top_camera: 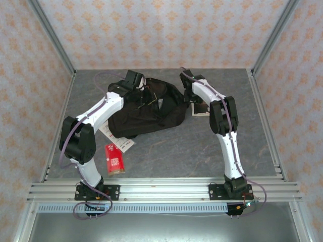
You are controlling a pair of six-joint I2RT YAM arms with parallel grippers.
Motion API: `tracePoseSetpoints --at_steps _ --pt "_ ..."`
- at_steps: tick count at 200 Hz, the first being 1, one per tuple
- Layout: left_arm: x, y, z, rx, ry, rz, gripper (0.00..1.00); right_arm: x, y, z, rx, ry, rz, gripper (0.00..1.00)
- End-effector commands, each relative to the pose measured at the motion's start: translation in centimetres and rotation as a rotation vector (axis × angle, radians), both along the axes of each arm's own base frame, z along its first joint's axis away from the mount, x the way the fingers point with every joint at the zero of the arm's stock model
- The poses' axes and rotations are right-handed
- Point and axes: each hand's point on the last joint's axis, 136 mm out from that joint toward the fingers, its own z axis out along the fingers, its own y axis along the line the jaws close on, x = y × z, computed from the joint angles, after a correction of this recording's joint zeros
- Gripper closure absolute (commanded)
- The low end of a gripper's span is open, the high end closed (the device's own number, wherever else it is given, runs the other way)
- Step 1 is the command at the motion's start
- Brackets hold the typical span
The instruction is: Pack books, pencil case, and school supplies into a backpack
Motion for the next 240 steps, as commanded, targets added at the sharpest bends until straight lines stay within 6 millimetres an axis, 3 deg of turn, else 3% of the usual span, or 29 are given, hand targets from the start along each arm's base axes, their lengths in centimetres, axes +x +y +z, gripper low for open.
tracePoseSetpoints --at_steps 1,25,55,95,120,138,162,204,240 --pt "0.5 0.3 0.3 -0.024 -0.009 0.02 1.0 -3.6 -2.4 -3.9 -0.045 0.22 -0.005 0.64" --pt "0.5 0.6 0.5 -0.024 -0.014 0.025 1.0 -3.8 -2.2 -3.9 0.015 0.242 -0.005 0.83" --pt "0.6 0.8 0.7 -0.016 -0.021 0.027 1.0 -3.9 -1.8 -3.5 0.127 0.228 -0.035 1.0" --pt "0.6 0.8 0.6 0.001 -0.023 0.008 1.0 -4.7 -1.8 -2.6 0.164 0.197 -0.05 1.0" --pt "0.5 0.6 0.5 0.023 -0.025 -0.011 1.0 -5.4 -1.9 -0.7 0.202 0.125 -0.091 1.0" --pt "0.4 0.3 0.5 0.045 -0.025 -0.032 0.67 -6.7 -1.7 1.2 0.273 0.045 -0.143 1.0" --pt "0.1 -0.5 0.7 0.064 -0.036 -0.07 0.43 -9.1 -1.1 3.1 0.399 -0.031 -0.211 1.0" --pt "-1.1 -2.3 1.0 0.127 -0.052 -0.153 0.27 -14.3 -0.7 4.8 0.57 -0.116 -0.265 1.0" --pt "-3.2 -5.6 0.4 0.137 -0.034 -0.235 0.18 -18.1 0.4 5.8 0.736 -0.134 -0.272 1.0"
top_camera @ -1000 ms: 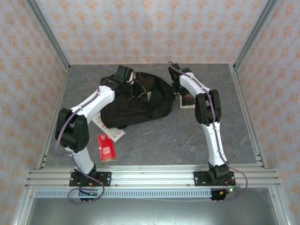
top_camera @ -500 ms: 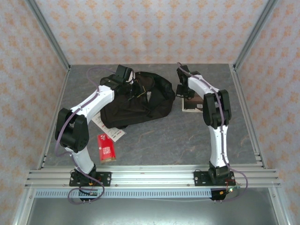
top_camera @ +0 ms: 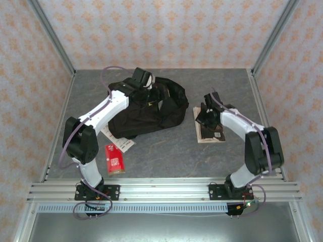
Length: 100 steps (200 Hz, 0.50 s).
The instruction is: Pack books, pencil case, and school supplies into a backpack
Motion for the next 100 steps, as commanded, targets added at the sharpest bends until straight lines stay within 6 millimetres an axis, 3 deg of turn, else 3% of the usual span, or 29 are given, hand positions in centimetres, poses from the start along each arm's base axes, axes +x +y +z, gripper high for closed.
tracePoseSetpoints --at_steps 1,63,75,79,100 --pt "-2.1 -1.7 -1.6 0.058 0.055 -0.062 0.18 -0.9 1.3 1.4 0.151 -0.059 -0.036 1.0" --pt "-5.9 -8.2 -3.9 0.029 0.135 -0.169 0.13 -6.3 3.3 1.2 0.315 -0.071 -0.005 1.0" --pt "-6.6 -10.0 -3.2 -0.016 0.13 -0.217 0.14 -6.9 4.0 0.9 0.339 -0.061 0.016 1.0" --pt "-6.7 -10.4 -4.5 -0.001 0.152 -0.223 0.14 -7.1 4.0 0.7 0.343 -0.057 0.015 1.0" --pt "-7.4 -11.4 -4.5 0.069 0.133 -0.26 0.15 -7.6 3.4 1.6 0.334 -0.104 0.002 1.0"
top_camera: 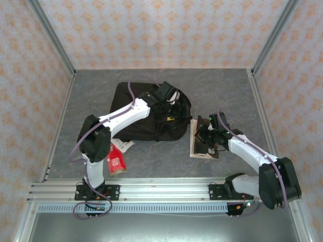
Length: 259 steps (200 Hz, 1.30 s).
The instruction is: Pack books, pencil case, and school supplies into a backpack
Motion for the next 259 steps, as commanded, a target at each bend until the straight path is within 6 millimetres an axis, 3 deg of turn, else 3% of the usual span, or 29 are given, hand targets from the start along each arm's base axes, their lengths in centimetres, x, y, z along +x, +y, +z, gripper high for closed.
tracePoseSetpoints --at_steps 1,61,100,114,125,152,189,259 --pt "-1.3 -1.2 -0.5 0.048 0.027 -0.042 0.15 0.1 0.3 1.7 0.042 -0.065 -0.016 1.0" --pt "-2.0 -1.6 2.3 0.154 -0.072 -0.102 0.15 -1.1 -1.7 3.4 0.009 -0.134 -0.067 1.0" --pt "-1.4 2.4 5.4 0.381 -0.249 -0.096 0.14 -2.1 -2.7 3.4 -0.003 -0.15 -0.094 1.0" --pt "-1.2 2.8 5.7 0.397 -0.268 -0.093 0.14 -2.4 -2.9 3.2 -0.002 -0.151 -0.102 1.0" --pt "-1.7 1.8 5.5 0.361 -0.254 -0.117 0.14 -2.5 -3.1 3.1 0.002 -0.159 -0.111 1.0" --pt "-3.2 -3.2 3.9 0.237 -0.172 -0.216 0.14 -2.8 -3.3 2.9 0.007 -0.171 -0.122 1.0" --pt "-3.1 -8.9 1.8 0.122 -0.1 -0.28 0.14 -3.0 -3.7 2.8 0.006 -0.183 -0.135 1.0" --pt "-1.7 -13.1 -3.4 0.052 0.01 -0.268 0.15 -3.1 -4.1 3.1 0.03 -0.208 -0.174 1.0"
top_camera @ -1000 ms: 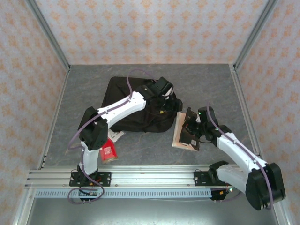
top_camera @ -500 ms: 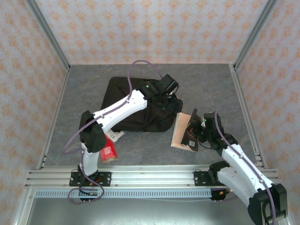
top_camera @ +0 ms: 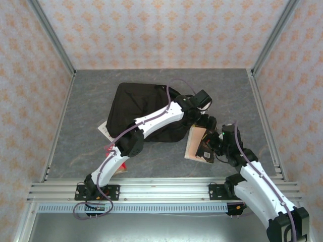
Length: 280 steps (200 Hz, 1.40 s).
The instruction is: Pack books, pencil case, and school supplies into a backpack
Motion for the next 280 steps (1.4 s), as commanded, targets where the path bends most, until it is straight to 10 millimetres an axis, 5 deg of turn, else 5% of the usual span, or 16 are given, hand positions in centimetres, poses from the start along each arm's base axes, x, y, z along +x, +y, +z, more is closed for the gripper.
tracePoseSetpoints --at_steps 1,51,118,131,150,172,219,246,280 --pt "0.3 -1.6 1.0 -0.079 0.026 0.004 0.15 -0.1 -0.7 -0.7 -0.011 0.018 -0.04 1.0" --pt "0.2 -3.5 -0.1 -0.153 0.089 -0.018 0.22 0.5 0.0 -0.7 0.02 0.022 -0.024 1.0" --pt "1.7 -3.3 -1.9 -0.204 0.162 0.007 0.77 1.8 0.1 0.2 -0.008 0.019 -0.023 1.0" --pt "2.2 -2.9 -1.8 -0.211 0.162 0.016 0.88 1.8 0.0 0.7 -0.028 0.02 -0.013 0.89" --pt "2.8 -2.5 -1.7 -0.228 0.173 0.023 1.0 1.5 -0.2 1.8 -0.055 0.012 0.005 0.59" --pt "3.2 -2.1 -1.0 -0.248 0.169 0.026 1.0 0.7 -1.6 3.4 -0.12 -0.004 -0.026 0.36" --pt "2.8 -1.6 1.6 -0.302 0.129 0.005 1.0 -1.3 -8.9 6.0 -0.31 -0.091 -0.347 0.23" --pt "2.1 -1.2 3.7 -0.355 0.11 -0.017 1.0 -1.0 -10.2 4.0 -0.357 -0.023 -0.407 0.17" --pt "1.3 -0.6 6.5 -0.415 0.07 -0.042 1.0 1.1 -9.9 0.5 -0.154 0.013 -0.474 0.12"
